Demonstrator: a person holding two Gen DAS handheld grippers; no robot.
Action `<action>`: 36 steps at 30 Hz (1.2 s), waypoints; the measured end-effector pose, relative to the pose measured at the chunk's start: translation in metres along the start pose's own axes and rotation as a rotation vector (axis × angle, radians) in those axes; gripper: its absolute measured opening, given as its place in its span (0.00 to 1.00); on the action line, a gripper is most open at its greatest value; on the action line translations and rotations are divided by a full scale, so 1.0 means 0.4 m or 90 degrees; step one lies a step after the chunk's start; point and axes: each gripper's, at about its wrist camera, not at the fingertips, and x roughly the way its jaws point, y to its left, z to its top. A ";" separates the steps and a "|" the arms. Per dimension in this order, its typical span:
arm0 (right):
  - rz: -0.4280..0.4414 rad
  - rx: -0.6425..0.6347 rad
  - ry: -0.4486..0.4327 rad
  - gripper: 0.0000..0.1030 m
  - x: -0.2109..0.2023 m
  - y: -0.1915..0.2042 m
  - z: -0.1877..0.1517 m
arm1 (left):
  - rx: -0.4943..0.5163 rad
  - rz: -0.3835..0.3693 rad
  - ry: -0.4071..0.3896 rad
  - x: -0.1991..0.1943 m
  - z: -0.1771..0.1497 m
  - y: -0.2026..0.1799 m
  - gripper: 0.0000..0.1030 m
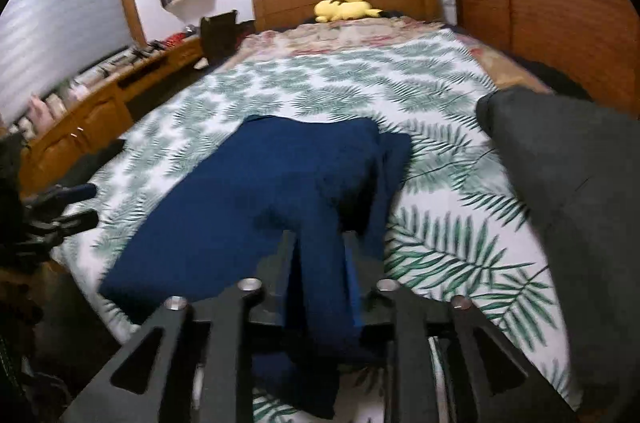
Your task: Fold large clothes
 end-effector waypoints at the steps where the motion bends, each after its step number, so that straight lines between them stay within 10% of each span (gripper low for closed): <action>1: -0.016 -0.002 -0.008 0.46 -0.005 0.006 0.007 | 0.000 0.000 0.000 0.001 0.000 -0.001 0.78; 4: -0.041 -0.009 -0.038 0.58 -0.014 0.024 0.017 | 0.005 -0.001 0.003 0.004 0.000 -0.007 0.78; 13: 0.037 -0.038 -0.036 0.59 0.010 0.108 -0.025 | 0.005 -0.003 -0.004 0.002 -0.003 -0.011 0.78; 25: 0.008 -0.036 0.073 0.59 0.130 0.104 -0.008 | -0.004 -0.007 0.004 0.025 -0.016 -0.006 0.78; 36: -0.027 -0.029 0.043 0.59 0.080 0.104 -0.016 | 0.005 -0.021 0.005 0.067 -0.001 0.003 0.78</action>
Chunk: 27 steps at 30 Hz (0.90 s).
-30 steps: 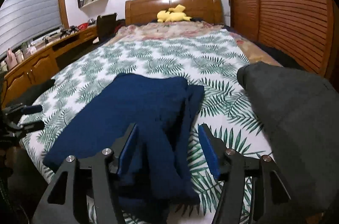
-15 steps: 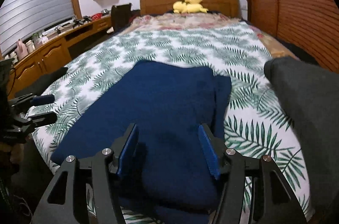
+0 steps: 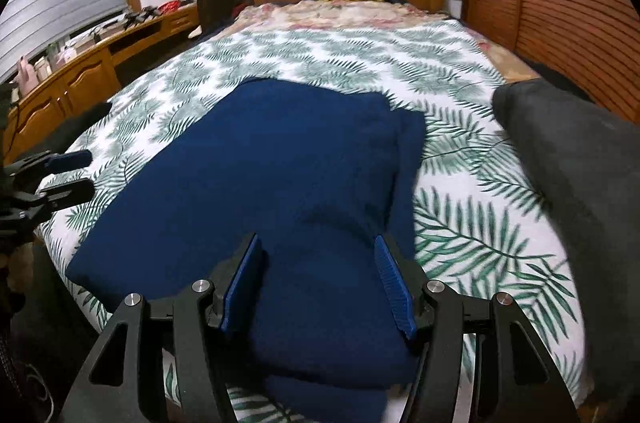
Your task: Fold large clothes
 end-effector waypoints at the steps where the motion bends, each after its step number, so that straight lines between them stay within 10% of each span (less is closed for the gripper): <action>1: -0.006 0.010 -0.006 0.59 -0.011 -0.008 -0.007 | 0.004 -0.001 0.000 0.007 0.005 0.000 0.78; 15: 0.026 0.148 0.019 0.73 -0.016 -0.074 -0.085 | 0.014 -0.033 -0.020 0.171 0.198 0.074 0.72; 27: 0.077 0.176 0.046 0.73 0.016 -0.067 -0.081 | -0.043 -0.035 0.067 0.392 0.283 0.152 0.66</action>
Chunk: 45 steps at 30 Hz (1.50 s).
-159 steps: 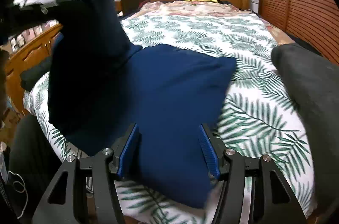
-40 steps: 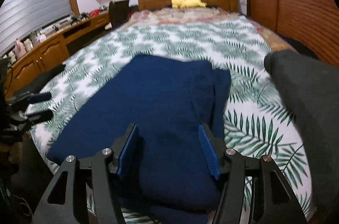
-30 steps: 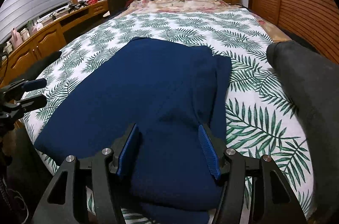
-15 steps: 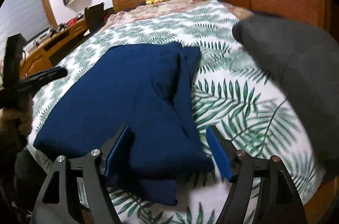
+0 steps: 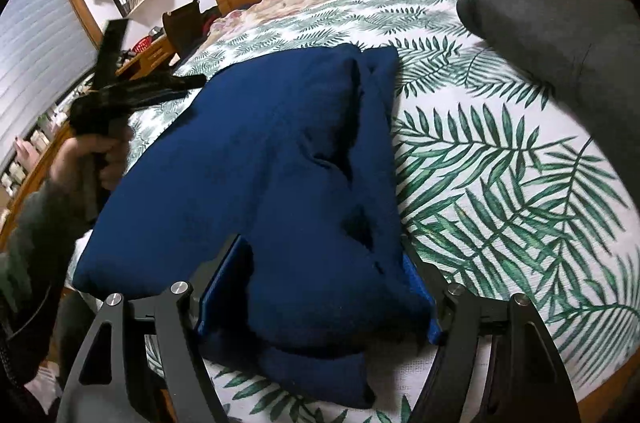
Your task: Fold large clothes
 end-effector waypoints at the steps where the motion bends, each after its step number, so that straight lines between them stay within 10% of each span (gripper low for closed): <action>1: 0.004 0.003 0.001 0.73 0.001 -0.002 0.000 | -0.004 0.002 0.015 0.024 0.001 0.003 0.66; 4: 0.031 0.006 0.004 0.64 0.004 -0.001 -0.002 | -0.028 -0.014 0.039 0.064 -0.002 0.014 0.65; 11: 0.079 -0.021 -0.025 0.31 -0.012 0.006 0.018 | -0.038 -0.045 0.053 0.077 0.005 -0.002 0.18; 16: 0.090 -0.040 -0.064 0.22 -0.033 0.002 0.037 | 0.030 0.031 0.016 0.010 0.031 -0.070 0.13; 24: 0.068 -0.072 -0.157 0.16 -0.145 -0.027 0.105 | 0.089 0.016 -0.096 -0.180 0.098 -0.212 0.13; 35: -0.113 -0.151 -0.262 0.15 -0.484 -0.202 0.271 | 0.148 -0.083 -0.225 -0.246 0.261 -0.545 0.12; 45: -0.307 -0.074 -0.227 0.20 -0.578 -0.474 0.292 | 0.231 -0.165 -0.178 -0.065 0.328 -0.861 0.15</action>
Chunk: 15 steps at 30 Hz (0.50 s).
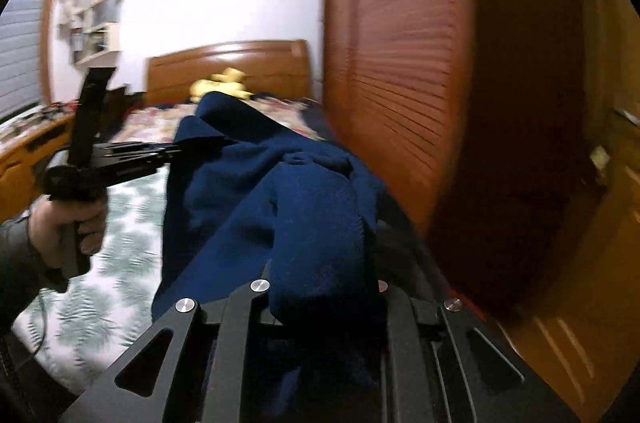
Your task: Fold large clothes
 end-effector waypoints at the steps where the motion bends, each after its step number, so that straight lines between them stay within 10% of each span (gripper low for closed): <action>1: -0.019 -0.001 0.018 0.26 0.015 -0.014 -0.013 | 0.005 -0.005 0.019 0.028 -0.006 -0.012 0.16; 5: -0.097 0.037 0.042 0.63 0.042 -0.084 -0.060 | 0.001 -0.020 0.069 0.080 -0.041 -0.042 0.21; 11: -0.147 0.021 -0.038 0.66 -0.025 -0.057 -0.050 | 0.032 -0.027 0.034 -0.019 -0.090 -0.060 0.78; 15: -0.066 -0.020 -0.071 0.66 -0.059 0.034 -0.031 | 0.032 -0.028 0.011 -0.102 -0.113 -0.055 0.82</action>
